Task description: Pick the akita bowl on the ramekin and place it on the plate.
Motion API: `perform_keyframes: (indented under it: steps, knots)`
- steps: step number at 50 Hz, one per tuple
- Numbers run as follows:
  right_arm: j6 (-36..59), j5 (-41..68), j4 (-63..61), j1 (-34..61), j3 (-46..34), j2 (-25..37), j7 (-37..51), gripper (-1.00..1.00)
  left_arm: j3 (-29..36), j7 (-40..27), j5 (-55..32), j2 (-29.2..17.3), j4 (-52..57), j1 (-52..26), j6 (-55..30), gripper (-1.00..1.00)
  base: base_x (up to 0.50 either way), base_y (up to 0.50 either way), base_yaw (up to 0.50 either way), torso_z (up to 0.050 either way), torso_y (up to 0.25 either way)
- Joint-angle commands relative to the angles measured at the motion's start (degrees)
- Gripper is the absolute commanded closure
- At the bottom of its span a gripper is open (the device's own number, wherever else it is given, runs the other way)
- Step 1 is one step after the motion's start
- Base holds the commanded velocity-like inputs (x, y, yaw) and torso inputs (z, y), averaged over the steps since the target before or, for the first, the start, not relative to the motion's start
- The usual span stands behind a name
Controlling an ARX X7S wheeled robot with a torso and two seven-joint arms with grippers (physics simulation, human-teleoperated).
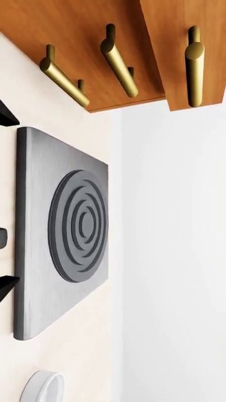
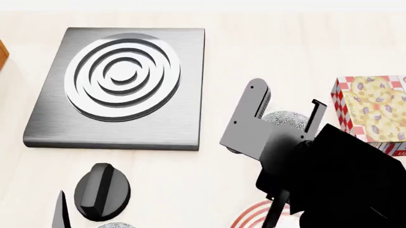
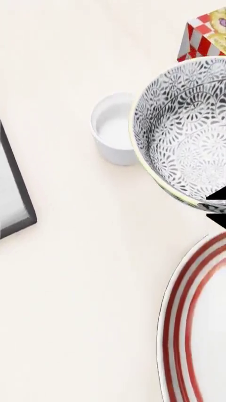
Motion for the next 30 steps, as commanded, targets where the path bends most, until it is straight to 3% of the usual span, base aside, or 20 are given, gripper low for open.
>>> perform_keyframes:
  steps: [1, 14, 30]
  knots:
    - [4.03, 0.68, -9.88, -1.52, -0.8, 3.67, -1.37, 1.0, -1.16, 1.35, -1.95, -0.1, 0.13, 1.27, 3.56, -1.0, 0.0, 0.0, 0.0, 0.0, 0.0]
    - [7.91, 3.42, -20.11, -8.14, 1.54, 8.16, 0.68, 1.0, -0.79, 1.14, -2.16, -0.29, -0.27, 0.96, 3.69, -1.0, 0.0, 0.0, 0.0, 0.0, 0.001]
    - [7.28, 4.39, -23.36, -14.34, 2.34, 9.26, 3.47, 1.0, -0.77, 0.84, -2.57, -0.59, -0.38, 0.71, 3.74, -1.0, 0.0, 0.0, 0.0, 0.0, 0.0]
